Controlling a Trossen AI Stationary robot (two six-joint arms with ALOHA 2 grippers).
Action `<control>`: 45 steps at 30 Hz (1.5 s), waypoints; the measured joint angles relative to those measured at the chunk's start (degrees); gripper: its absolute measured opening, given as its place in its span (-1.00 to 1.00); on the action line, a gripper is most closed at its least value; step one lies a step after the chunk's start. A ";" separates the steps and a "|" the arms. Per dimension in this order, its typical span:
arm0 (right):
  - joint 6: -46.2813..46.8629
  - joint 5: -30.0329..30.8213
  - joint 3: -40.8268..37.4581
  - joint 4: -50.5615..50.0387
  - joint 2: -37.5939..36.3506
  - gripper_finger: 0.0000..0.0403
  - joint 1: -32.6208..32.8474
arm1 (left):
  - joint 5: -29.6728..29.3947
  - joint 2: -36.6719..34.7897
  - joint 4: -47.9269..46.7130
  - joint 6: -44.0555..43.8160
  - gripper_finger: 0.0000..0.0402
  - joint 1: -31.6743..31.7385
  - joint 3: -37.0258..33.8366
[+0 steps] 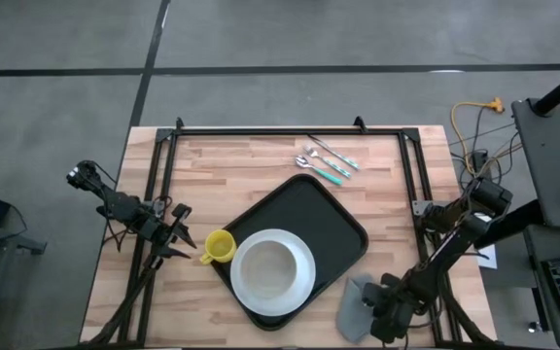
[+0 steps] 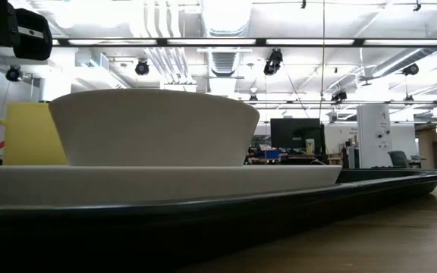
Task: Set up tray
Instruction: Put the gray napkin on the black tray to the right of the white plate
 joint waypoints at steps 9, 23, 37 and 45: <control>-1.62 1.54 8.52 -19.31 -0.08 -0.96 -0.12 | 0.01 0.00 0.00 -0.01 -0.42 0.00 0.00; -10.36 14.00 21.46 -36.86 -0.17 -0.96 -2.91 | -0.01 0.00 0.02 0.01 -0.42 0.00 0.00; -19.52 24.84 29.87 -51.77 -0.76 -0.96 -11.95 | -0.01 0.00 0.01 0.00 -0.42 0.00 0.01; -29.59 36.38 30.68 -51.79 -7.61 -0.96 -21.94 | 0.00 0.00 0.01 0.00 -0.42 -0.02 0.01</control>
